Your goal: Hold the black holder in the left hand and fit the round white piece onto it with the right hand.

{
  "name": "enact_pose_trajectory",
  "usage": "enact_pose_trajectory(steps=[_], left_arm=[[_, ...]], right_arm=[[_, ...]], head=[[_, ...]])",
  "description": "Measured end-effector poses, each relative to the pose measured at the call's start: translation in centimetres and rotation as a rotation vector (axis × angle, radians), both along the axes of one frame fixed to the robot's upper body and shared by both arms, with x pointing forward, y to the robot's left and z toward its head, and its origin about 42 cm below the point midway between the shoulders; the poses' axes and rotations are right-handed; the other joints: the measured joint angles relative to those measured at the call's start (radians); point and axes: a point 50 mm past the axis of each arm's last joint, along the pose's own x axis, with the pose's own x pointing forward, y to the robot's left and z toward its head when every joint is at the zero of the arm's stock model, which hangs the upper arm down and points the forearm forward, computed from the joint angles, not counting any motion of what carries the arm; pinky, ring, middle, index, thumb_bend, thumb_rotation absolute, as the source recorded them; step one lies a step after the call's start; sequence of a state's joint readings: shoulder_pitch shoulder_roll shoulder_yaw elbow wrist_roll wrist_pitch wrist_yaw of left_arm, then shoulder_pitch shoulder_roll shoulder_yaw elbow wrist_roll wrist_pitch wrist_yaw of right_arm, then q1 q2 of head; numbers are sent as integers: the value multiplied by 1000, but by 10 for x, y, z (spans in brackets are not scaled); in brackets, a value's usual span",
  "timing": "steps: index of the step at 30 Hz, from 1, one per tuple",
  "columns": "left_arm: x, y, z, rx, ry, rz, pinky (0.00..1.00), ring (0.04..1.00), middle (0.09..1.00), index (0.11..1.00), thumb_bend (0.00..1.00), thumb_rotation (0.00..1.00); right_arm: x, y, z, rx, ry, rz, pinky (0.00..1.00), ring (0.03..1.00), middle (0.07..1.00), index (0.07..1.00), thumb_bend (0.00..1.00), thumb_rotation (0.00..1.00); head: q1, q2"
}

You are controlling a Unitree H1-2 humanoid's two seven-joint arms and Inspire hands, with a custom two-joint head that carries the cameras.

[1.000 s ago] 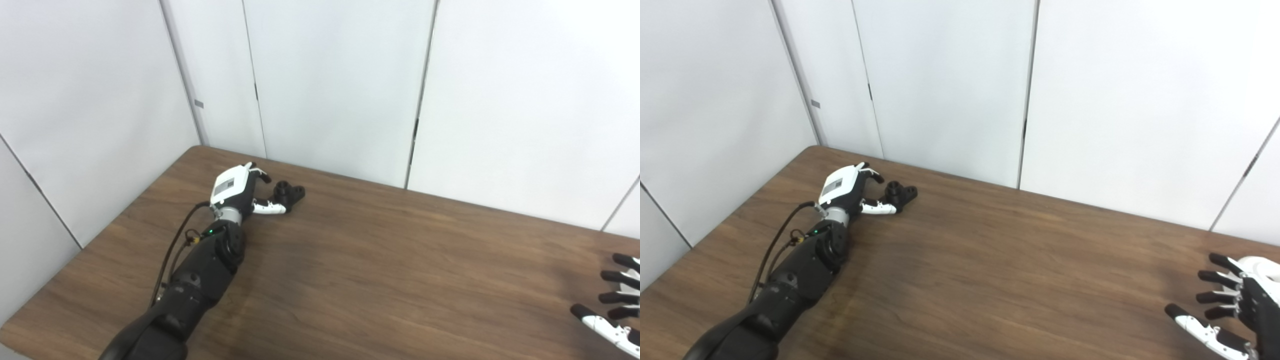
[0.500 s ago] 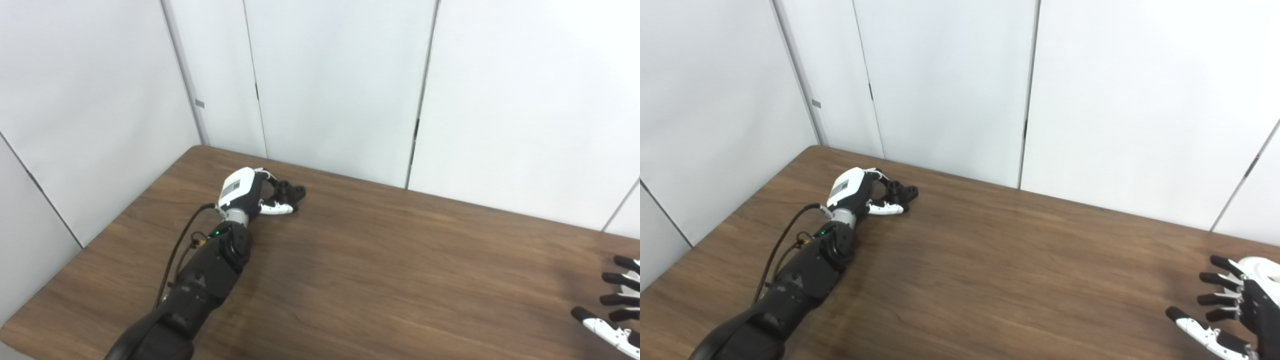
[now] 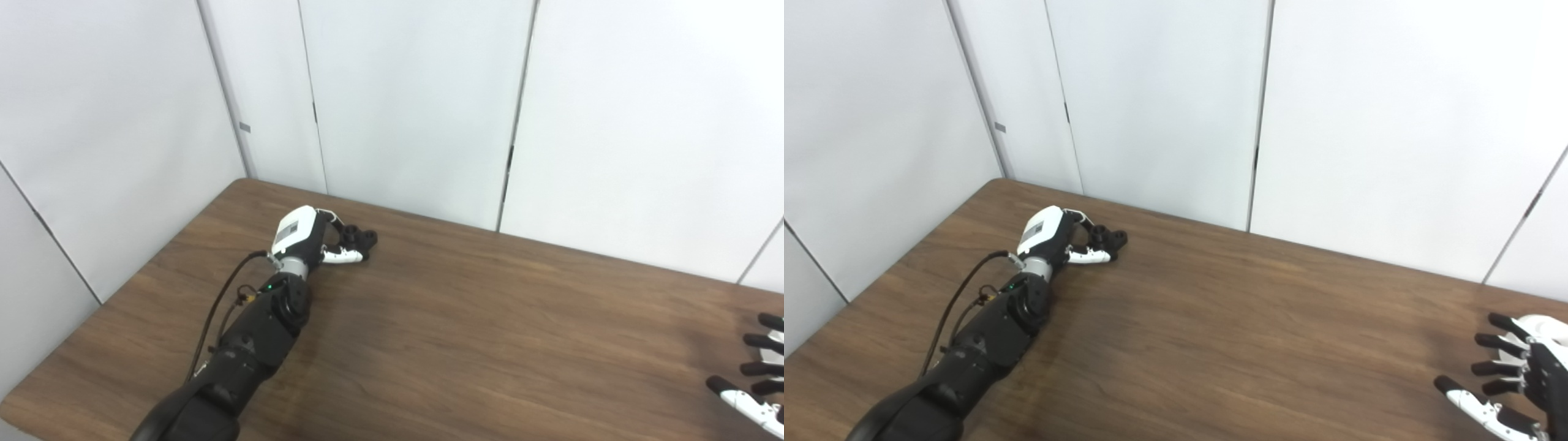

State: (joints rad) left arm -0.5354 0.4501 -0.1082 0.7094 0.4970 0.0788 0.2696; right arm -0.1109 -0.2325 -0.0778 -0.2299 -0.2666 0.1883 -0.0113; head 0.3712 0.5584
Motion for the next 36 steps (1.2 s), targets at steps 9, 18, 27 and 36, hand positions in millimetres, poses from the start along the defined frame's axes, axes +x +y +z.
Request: enact_pose_trajectory(steps=[9, 18, 27, 36], left_arm=[[-11, -6, -2, 5, -41, -70, 753, 853, 807, 478, 525, 65], [-34, -37, -4, -27, -73, -244, 735, 852, 814, 479, 525, 64], [-50, -69, -3, 4, -62, -385, 789, 868, 836, 482, 524, 70], [-56, -100, -3, 21, -34, -584, 793, 895, 860, 484, 522, 76]], right_arm=[[3, -5, 1, -14, 3, -2, 433, 552, 693, 776, 545, 108], [7, -2, 5, -20, -11, 3, 438, 556, 696, 779, 537, 73], [7, -1, 5, -23, -13, -4, 456, 568, 707, 787, 544, 81], [8, 1, -1, 43, -10, 3, 503, 602, 706, 789, 532, 1]], head=[[-15, -2], [-40, 2], [-78, 6], [-123, 15]])
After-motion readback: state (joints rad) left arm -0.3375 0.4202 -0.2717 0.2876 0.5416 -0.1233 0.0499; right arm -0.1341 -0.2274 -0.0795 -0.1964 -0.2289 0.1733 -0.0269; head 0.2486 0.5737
